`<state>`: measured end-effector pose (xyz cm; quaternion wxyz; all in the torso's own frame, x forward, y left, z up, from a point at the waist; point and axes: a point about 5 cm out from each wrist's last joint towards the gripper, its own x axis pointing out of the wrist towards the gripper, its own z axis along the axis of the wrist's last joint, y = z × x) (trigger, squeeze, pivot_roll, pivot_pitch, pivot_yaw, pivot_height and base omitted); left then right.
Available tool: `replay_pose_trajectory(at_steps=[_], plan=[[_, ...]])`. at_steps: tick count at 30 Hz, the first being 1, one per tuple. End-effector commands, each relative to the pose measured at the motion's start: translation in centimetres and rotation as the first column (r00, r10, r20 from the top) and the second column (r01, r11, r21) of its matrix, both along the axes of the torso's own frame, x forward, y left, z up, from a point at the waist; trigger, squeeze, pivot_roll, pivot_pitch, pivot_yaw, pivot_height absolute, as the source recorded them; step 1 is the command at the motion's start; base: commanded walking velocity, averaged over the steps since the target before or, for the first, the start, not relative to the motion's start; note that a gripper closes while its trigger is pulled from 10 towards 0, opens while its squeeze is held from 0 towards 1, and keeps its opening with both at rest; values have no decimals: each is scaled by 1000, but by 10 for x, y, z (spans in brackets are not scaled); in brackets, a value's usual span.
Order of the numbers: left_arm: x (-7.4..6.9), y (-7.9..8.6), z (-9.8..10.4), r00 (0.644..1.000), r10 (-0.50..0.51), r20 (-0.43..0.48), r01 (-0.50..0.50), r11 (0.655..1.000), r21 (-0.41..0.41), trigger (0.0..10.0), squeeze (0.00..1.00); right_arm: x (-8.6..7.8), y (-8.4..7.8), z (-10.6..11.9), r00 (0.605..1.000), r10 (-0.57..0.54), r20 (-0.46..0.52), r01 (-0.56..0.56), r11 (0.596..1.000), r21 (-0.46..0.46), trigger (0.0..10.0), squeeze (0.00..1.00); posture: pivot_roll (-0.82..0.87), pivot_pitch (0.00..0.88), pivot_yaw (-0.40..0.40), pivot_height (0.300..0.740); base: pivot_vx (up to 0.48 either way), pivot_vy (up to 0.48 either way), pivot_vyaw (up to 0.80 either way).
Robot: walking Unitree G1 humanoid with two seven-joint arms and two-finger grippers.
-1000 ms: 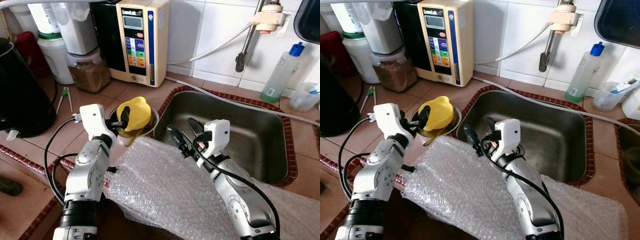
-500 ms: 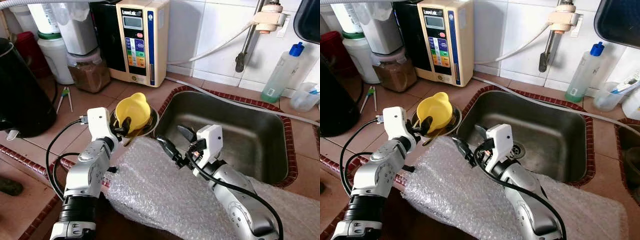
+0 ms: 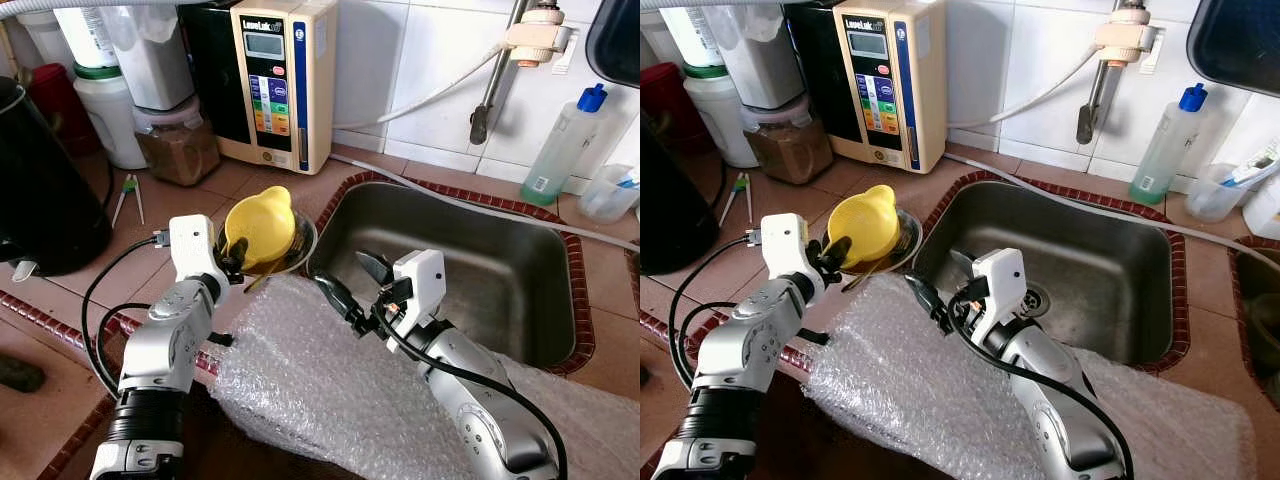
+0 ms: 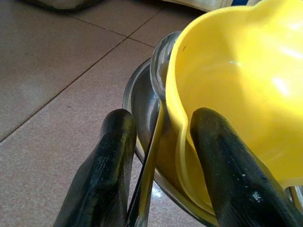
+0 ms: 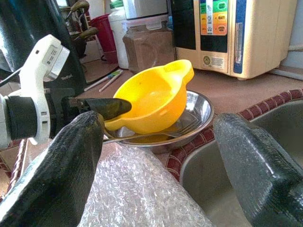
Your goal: Kitchen organization
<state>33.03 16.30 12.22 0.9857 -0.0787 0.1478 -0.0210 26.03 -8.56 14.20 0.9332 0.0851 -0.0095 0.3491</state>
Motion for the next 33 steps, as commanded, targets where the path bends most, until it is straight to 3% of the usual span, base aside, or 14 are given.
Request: replay_pose_trajectory(at_steps=[1, 21, 29, 33], plan=[[0, 2, 2, 1000, 3, -2, -3, 999, 35, 0, 0, 0, 0, 1, 1000, 8, 3, -8, 1000, -5, 10000, 0, -51, 0, 64, 740, 0, 0, 0], [1, 12, 10, 999, -1, 36, -6, 985, 170, 0, 0, 0, -3, -1, 1000, 4, -5, -4, 1000, -19, 10000, 0, -58, 0, 52, 740, 0, 0, 0], [1, 19, 20, 993, 50, 109, -70, 979, 194, 0, 0, -1, -4, -3, 1000, 4, -13, -4, 1000, -24, 10000, 0, -57, 0, 45, 740, 0, 0, 0], [1, 12, 31, 978, 32, 208, -74, 977, 198, 0, 0, 0, -5, -3, 1000, 0, -15, 0, 1000, -27, 10000, 0, -57, 0, 43, 740, 0, 0, 0]])
